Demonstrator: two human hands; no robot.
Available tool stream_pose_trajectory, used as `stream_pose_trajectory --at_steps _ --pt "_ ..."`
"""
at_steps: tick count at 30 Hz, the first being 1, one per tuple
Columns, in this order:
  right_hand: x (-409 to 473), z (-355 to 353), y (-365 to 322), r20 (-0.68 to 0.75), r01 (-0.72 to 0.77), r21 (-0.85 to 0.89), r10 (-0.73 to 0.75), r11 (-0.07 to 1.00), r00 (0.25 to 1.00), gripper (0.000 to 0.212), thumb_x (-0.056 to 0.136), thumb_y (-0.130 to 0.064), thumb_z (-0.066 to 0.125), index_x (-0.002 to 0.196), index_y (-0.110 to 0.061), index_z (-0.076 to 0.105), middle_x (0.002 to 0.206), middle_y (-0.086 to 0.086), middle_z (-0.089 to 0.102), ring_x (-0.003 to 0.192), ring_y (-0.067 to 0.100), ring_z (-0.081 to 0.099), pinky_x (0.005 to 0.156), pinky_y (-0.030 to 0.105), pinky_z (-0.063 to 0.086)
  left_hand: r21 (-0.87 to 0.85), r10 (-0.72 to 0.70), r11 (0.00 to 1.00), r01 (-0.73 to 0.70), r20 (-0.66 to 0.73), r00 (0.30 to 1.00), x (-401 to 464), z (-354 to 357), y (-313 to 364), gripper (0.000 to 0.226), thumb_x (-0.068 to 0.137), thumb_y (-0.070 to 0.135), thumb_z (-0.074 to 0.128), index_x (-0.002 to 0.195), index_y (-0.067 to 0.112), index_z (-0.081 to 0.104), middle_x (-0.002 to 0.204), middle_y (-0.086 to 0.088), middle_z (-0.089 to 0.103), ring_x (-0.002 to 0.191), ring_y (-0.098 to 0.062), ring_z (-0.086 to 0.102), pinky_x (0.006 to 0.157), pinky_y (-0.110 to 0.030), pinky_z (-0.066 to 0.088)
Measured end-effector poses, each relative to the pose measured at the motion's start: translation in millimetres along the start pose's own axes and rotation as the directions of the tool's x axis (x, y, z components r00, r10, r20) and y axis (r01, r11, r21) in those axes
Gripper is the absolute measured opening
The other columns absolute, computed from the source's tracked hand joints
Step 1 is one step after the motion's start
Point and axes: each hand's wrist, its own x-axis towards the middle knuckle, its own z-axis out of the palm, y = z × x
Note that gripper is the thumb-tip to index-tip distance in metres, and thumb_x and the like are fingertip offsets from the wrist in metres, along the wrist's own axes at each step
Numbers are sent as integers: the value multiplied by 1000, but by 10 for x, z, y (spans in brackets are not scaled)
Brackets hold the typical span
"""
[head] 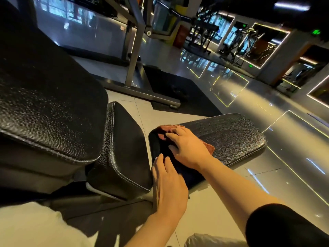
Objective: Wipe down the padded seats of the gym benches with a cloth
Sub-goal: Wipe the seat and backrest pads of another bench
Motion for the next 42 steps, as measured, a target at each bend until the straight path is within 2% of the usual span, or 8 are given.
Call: stream_pose_trajectory --at_steps 6,12,17,24,31,34,38,42 --pt "-20 -44 257 -281 -255 -59 229 965 932 34 94 -22 52 124 -7 61 133 11 54 127 29 39 108 37 33 -49 -11 999 9 -40 999 -57 71 -39 58 102 25 41 152 13 15 158 1 8 146 -14 3 117 -25 11" --pt "149 17 99 -149 -224 -65 212 972 966 44 97 -29 47 136 -10 51 144 10 43 135 29 29 115 38 23 -89 10 996 -20 -104 995 -61 178 -83 59 99 18 47 151 10 22 156 -2 16 146 -16 11 107 -17 5" --pt "241 134 -193 -39 -28 -36 27 999 999 44 103 -32 32 138 -12 52 146 9 44 138 26 30 117 33 12 -52 41 997 -53 -211 977 -30 327 -200 54 69 4 78 118 -8 58 122 -24 59 109 -39 61 87 -42 52" --pt "283 315 -393 92 139 20 -140 990 986 39 100 -27 42 134 -12 57 145 7 46 138 25 33 119 35 13 -69 146 982 -178 -331 932 -271 310 -252 36 95 22 32 130 22 30 130 -15 48 120 -31 50 96 -46 48" --pt "-49 222 -331 96 173 35 -176 984 980 40 91 -27 48 127 -15 62 139 4 52 136 25 36 116 41 27 -17 117 992 -125 -246 962 -387 421 -327 31 101 21 35 129 23 48 137 -5 48 128 -20 44 107 -27 36" --pt "-163 6 -3 -6 105 -45 -105 993 994 36 87 -22 53 120 -17 67 134 4 56 132 25 41 114 38 31 12 198 979 -204 -290 936 -466 494 -372 46 90 2 52 136 4 48 141 -11 41 136 -26 37 113 -32 28" --pt "-288 -210 547 -213 -172 -76 152 982 965 47 81 -32 38 109 -15 71 126 7 62 120 29 50 106 38 38 -94 107 986 -137 -274 956 -439 439 -338 49 86 5 64 133 9 50 140 -8 40 132 -26 40 105 -33 29" --pt "-314 -91 294 -287 -318 -49 292 947 913 37 90 -28 45 111 -8 67 126 13 59 124 33 43 111 43 32 -105 97 986 -129 -267 959 -420 416 -325 51 86 7 64 135 9 50 141 -9 40 131 -25 41 102 -31 30"
